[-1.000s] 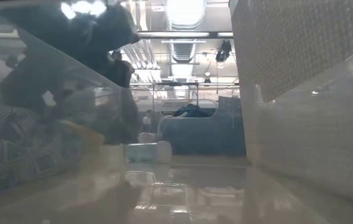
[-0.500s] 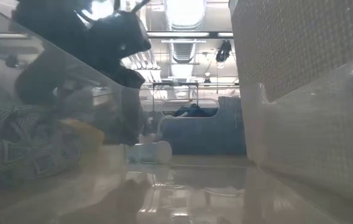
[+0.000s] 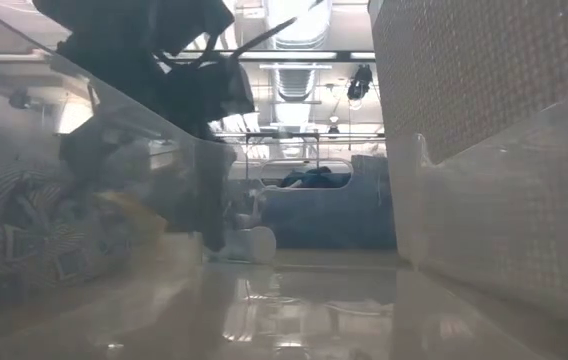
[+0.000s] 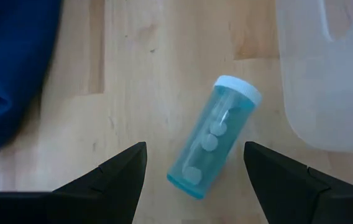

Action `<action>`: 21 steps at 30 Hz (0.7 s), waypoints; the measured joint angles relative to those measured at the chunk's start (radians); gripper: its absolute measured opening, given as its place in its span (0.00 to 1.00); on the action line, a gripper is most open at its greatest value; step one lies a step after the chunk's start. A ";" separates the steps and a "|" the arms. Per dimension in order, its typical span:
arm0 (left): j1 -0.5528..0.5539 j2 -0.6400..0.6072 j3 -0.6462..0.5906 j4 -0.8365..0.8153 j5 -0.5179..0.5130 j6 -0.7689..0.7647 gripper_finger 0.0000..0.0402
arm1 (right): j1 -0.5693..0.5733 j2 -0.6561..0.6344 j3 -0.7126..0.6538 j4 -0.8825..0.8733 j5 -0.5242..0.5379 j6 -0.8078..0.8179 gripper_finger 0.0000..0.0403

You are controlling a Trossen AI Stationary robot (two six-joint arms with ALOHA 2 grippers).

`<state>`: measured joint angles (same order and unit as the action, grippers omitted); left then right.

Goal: Pick & Place Medicine items
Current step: Put the blue pill bottle into the transparent bin

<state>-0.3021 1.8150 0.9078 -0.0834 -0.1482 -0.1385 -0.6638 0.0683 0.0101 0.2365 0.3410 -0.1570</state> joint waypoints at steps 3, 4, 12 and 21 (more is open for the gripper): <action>0.001 0.007 0.000 0.004 0.004 -0.001 0.69 | 0.000 -0.001 0.000 0.000 0.000 0.000 0.02; 0.001 0.008 0.000 -0.004 0.010 -0.008 0.69 | 0.000 0.000 0.000 0.000 0.000 0.000 0.02; 0.011 0.016 0.001 -0.025 0.033 -0.049 0.69 | 0.000 0.000 0.000 0.000 0.000 0.000 0.02; 0.010 0.016 0.001 -0.022 0.033 -0.048 0.63 | 0.000 0.000 0.000 0.000 0.000 0.000 0.02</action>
<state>-0.2920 1.8305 0.9085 -0.1058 -0.1150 -0.1867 -0.6640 0.0681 0.0101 0.2363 0.3412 -0.1570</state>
